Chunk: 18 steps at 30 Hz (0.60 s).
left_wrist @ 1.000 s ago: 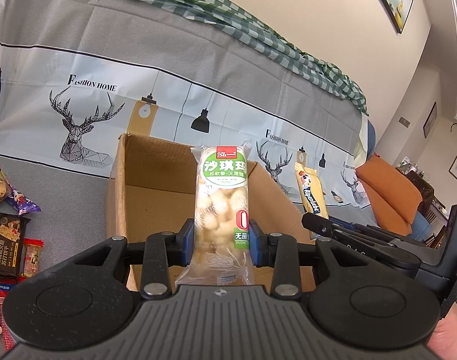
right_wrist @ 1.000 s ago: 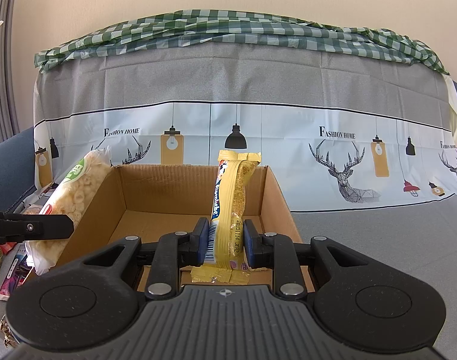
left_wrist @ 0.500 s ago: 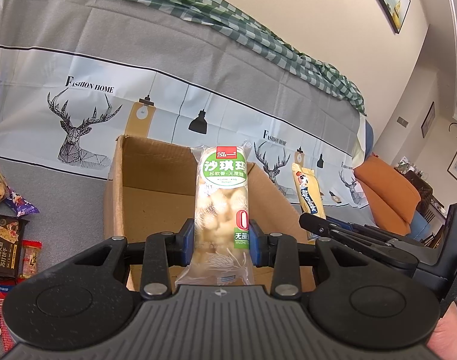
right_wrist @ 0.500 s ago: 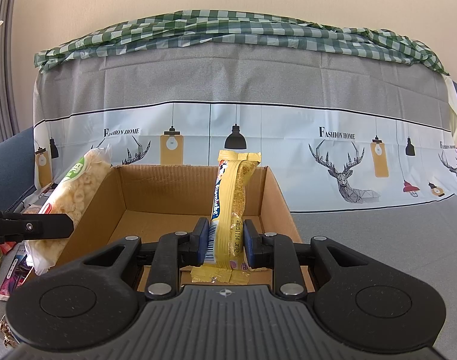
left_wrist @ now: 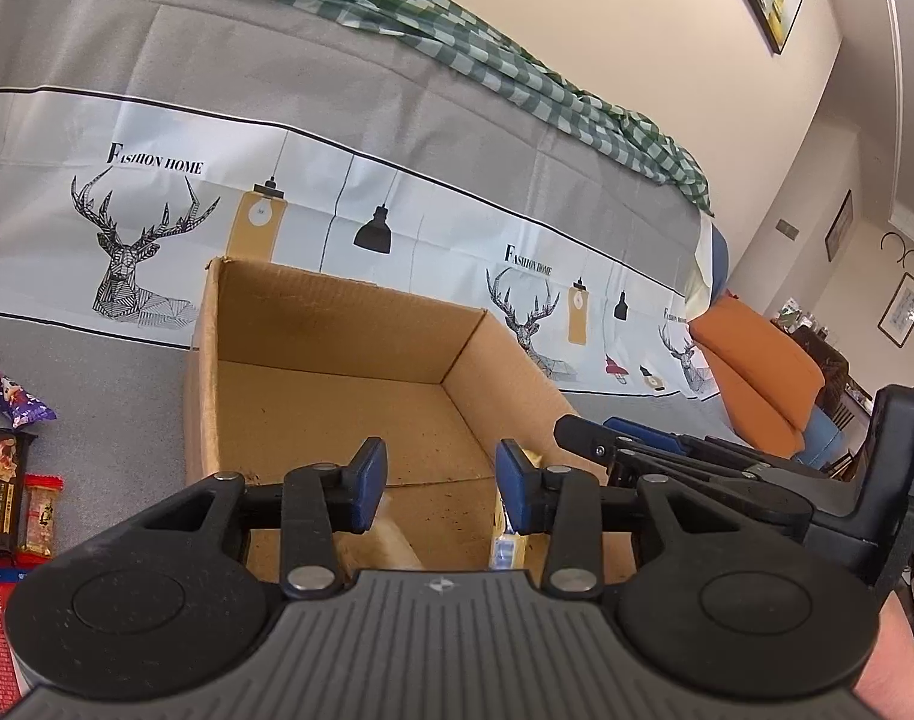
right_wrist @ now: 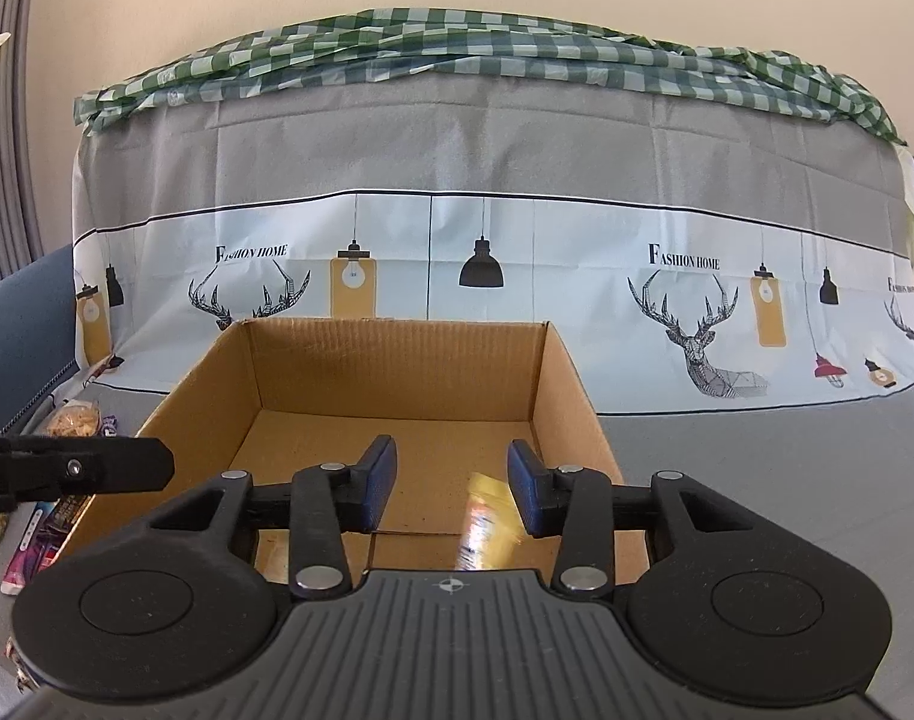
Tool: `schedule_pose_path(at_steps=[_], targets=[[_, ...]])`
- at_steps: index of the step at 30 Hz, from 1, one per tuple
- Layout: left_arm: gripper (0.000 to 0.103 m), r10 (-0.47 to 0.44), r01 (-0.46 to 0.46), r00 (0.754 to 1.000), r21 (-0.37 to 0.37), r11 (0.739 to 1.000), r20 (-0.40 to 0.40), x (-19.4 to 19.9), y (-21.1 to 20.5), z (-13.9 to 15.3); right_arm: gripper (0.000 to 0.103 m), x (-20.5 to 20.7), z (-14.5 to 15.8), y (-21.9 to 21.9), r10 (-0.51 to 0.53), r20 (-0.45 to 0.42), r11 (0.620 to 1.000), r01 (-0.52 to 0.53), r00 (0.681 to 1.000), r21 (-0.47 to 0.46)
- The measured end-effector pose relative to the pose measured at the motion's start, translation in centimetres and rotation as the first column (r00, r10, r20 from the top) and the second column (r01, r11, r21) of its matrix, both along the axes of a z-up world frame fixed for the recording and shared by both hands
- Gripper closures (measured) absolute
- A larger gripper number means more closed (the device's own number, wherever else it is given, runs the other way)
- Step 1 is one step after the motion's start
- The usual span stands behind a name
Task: Organize snacks
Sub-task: 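Carry the yellow bar and white-green bag over the box and release both, then move both open tools back over the snack pile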
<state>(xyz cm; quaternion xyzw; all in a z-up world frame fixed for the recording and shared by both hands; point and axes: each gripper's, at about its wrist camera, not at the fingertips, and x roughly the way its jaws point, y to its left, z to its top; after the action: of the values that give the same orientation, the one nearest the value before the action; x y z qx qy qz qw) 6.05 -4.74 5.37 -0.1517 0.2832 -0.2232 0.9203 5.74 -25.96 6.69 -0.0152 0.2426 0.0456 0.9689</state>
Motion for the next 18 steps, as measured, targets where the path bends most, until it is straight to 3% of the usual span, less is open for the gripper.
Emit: schedule_pose_path(at_steps=[11,15,18], targets=[[0.06,0.06,-0.061,0.998,0.014,0.998,0.035,-2.1,4.4,1.2,0.06,-0.4,0.2,3.0,0.007,-0.004,0.999,-0.007,1.0,0.033],[0.06,0.103,-0.103,0.995,-0.001,0.995,-0.01,-2.8,8.2,1.5,0.06,-1.1,0.6,5.2,0.026,0.017,0.996,-0.027,1.0,0.082],[0.06,0.134,-0.131,0.991,0.103,0.986,-0.025,-2.6,11.5,1.8,0.06,-1.9,0.7,7.2,0.054,0.029,0.987,-0.057,0.998,0.147]])
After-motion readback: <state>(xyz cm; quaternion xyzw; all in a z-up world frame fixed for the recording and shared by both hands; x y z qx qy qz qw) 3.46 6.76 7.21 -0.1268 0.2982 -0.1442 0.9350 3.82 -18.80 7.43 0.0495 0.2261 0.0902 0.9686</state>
